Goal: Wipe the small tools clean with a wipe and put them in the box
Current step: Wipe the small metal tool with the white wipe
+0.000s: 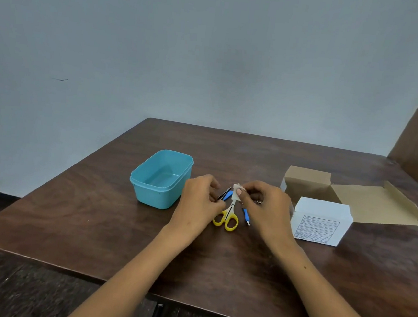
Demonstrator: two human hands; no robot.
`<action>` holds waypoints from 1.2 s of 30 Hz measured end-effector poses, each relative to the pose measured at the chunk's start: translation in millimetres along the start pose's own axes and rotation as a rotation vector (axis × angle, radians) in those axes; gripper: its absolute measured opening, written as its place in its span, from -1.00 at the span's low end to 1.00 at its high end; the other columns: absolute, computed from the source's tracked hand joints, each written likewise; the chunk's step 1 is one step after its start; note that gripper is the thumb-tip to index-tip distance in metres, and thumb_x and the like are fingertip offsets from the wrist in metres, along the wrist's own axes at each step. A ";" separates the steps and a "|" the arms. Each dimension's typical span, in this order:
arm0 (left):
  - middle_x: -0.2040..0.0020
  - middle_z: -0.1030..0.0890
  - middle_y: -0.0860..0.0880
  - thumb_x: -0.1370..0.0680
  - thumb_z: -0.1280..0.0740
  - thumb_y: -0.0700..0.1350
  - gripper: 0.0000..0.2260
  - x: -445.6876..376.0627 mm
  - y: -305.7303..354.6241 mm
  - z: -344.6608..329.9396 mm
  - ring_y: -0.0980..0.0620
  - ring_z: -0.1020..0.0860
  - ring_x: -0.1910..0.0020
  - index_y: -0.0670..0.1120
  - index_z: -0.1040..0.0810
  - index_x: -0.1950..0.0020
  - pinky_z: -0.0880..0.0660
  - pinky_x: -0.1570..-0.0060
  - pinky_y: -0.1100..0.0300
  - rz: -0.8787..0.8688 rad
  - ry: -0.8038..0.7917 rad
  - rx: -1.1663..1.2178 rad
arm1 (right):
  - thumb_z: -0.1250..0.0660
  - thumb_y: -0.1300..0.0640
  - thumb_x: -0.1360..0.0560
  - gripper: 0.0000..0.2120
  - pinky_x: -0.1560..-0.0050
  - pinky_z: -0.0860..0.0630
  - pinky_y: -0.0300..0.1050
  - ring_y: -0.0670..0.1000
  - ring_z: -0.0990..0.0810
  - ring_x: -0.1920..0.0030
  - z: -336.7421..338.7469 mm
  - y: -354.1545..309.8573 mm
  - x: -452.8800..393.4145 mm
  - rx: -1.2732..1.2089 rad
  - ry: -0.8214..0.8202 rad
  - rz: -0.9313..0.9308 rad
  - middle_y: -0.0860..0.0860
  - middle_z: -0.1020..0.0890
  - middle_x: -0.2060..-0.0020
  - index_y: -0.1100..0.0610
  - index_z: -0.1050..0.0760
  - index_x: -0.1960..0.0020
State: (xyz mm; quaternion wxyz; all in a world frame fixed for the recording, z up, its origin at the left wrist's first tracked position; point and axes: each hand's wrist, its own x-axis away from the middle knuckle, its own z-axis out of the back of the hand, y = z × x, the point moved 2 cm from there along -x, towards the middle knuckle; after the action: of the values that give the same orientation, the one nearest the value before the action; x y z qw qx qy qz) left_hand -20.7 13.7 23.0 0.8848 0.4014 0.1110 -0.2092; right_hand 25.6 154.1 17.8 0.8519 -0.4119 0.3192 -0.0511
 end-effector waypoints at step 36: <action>0.13 -0.72 -0.12 -0.48 -0.35 -0.35 -0.82 -1.3 4.3 -4.8 0.03 -0.69 0.15 -0.18 -0.64 -0.03 -0.61 0.23 0.30 0.328 -0.158 1.102 | -0.47 0.25 -0.39 -0.84 0.20 -0.56 -0.30 -0.10 -0.65 0.22 15.7 -15.9 6.1 -0.426 0.171 -0.082 0.03 -0.64 0.26 0.12 -0.49 0.22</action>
State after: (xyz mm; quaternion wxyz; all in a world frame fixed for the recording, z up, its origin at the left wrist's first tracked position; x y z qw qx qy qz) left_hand -20.0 20.3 23.2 0.5716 0.7979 -0.1446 -0.1255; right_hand 42.5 152.1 33.6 0.7130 -0.5890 0.3768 -0.0516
